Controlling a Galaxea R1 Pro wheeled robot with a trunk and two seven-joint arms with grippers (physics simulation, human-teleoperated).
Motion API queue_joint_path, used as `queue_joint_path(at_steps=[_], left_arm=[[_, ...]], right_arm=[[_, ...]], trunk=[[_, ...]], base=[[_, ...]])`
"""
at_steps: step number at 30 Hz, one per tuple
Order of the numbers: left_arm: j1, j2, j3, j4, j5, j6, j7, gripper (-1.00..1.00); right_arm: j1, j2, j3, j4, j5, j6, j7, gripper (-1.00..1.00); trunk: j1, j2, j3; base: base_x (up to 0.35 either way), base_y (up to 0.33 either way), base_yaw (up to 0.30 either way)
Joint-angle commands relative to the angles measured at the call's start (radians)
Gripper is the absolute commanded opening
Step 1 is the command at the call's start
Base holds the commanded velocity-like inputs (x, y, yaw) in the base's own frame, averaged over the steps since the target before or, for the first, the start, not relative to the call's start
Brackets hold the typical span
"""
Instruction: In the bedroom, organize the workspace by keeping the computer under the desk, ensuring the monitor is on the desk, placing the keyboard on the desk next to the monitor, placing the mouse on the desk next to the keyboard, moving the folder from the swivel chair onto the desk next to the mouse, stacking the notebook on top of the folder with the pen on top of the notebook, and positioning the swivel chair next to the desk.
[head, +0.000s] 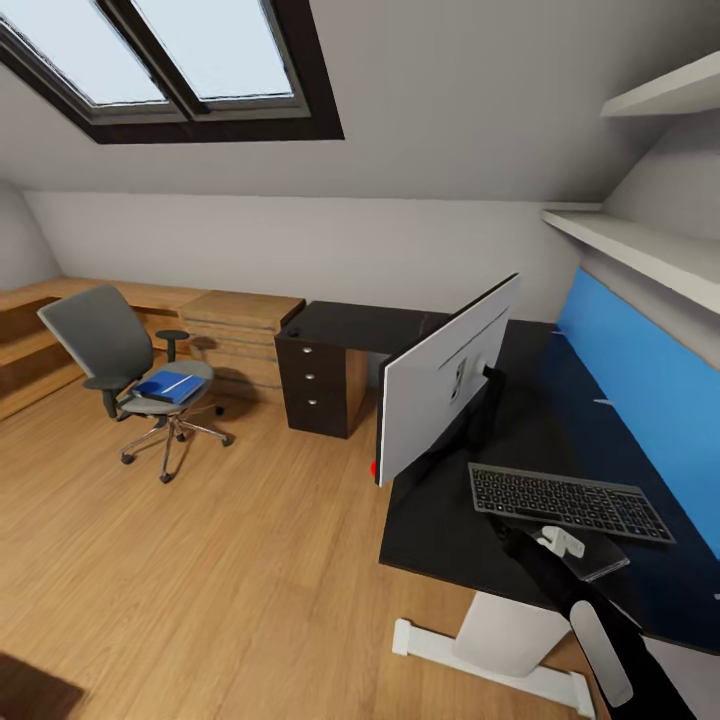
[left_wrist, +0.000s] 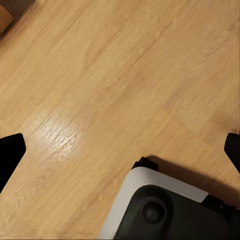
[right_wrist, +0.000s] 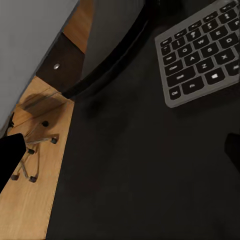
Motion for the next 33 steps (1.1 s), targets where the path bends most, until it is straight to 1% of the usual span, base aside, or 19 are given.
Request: queue_joint_path(at_steps=[1,4,6,13,15,17,18,19,22,23,24,27,28,31,33], left_arm=[[0.000,0.000,-0.004,0.004,0.008,-0.001,0.003,1.00],[0.000,-0.002,-0.006,0.016,0.007,-0.001,0.003,1.00],[0.000,-0.004,-0.006,0.020,0.007,-0.001,0.004,1.00],[0.000,-0.006,-0.007,0.025,0.006,-0.001,0.005,1.00],[0.000,-0.008,-0.007,0.026,0.006,-0.001,0.005,1.00],[0.000,-0.011,-0.007,0.027,0.003,-0.003,0.004,1.00],[0.000,-0.011,-0.007,0.027,0.001,-0.003,0.004,1.00],[0.000,-0.011,-0.007,0.027,-0.006,-0.004,0.004,1.00],[0.000,-0.012,-0.007,0.028,-0.019,-0.004,0.004,1.00],[0.000,-0.012,-0.007,0.029,-0.022,-0.004,0.004,1.00],[0.000,-0.013,-0.008,0.041,-0.034,-0.004,0.004,1.00],[0.000,-0.015,-0.008,0.045,-0.038,-0.004,0.004,1.00],[0.000,-0.019,-0.009,0.047,-0.039,-0.004,0.004,1.00],[0.000,-0.025,-0.009,0.049,-0.039,-0.004,0.005,1.00],[0.000,-0.027,-0.010,0.050,-0.040,-0.004,0.004,1.00]], right_arm=[[0.006,0.001,-0.002,-0.011,-0.008,0.005,0.003,1.00],[0.034,0.002,-0.002,-0.054,0.003,-0.020,0.000,1.00],[0.052,0.003,-0.002,-0.084,0.018,-0.048,-0.003,1.00],[0.071,0.005,-0.002,-0.116,0.053,-0.092,-0.009,1.00],[0.073,0.005,-0.002,-0.121,0.060,-0.099,-0.027,1.00],[0.075,0.004,-0.002,-0.142,0.067,-0.125,-0.102,1.00],[0.075,0.004,-0.002,-0.147,0.070,-0.134,-0.122,1.00],[0.075,0.003,-0.003,-0.158,0.082,-0.159,-0.160,1.00],[0.075,0.003,-0.002,-0.170,0.114,-0.201,-0.212,1.00],[0.076,0.003,-0.002,-0.173,0.128,-0.214,-0.226,1.00],[0.075,0.003,-0.001,-0.175,0.214,-0.251,-0.273,1.00],[0.073,0.002,-0.001,-0.169,0.268,-0.258,-0.301,1.00],[0.064,0.000,-0.001,-0.162,0.317,-0.258,-0.345,1.00],[0.029,-0.001,-0.002,-0.151,0.392,-0.243,-0.430,1.00],[-0.005,-0.002,-0.001,-0.136,0.431,-0.215,-0.481,1.00]], trunk=[[-0.004,0.006,0.002],[-0.015,0.027,0.011],[-0.023,0.041,0.018],[-0.050,0.090,0.040],[-0.050,0.090,0.040],[-0.050,0.090,0.040],[-0.050,0.090,0.040],[-0.050,0.090,0.040],[-0.050,0.090,0.040],[-0.050,0.090,0.040],[-0.050,0.090,0.040],[-0.050,0.090,0.040],[-0.050,0.090,0.040],[-0.050,0.090,0.040],[-0.050,0.090,0.040]], base=[[0.000,0.000,0.000],[0.000,0.000,0.000],[0.000,0.000,0.000],[0.000,0.000,0.000],[0.000,0.000,0.000],[0.000,0.000,0.000],[0.000,0.000,0.000],[0.000,0.000,0.000],[0.000,0.000,0.000],[0.006,0.000,0.000],[0.168,-0.091,0.000],[0.212,-0.129,0.000],[0.248,-0.171,0.000],[0.246,-0.192,0.000],[0.205,-0.174,0.000]])
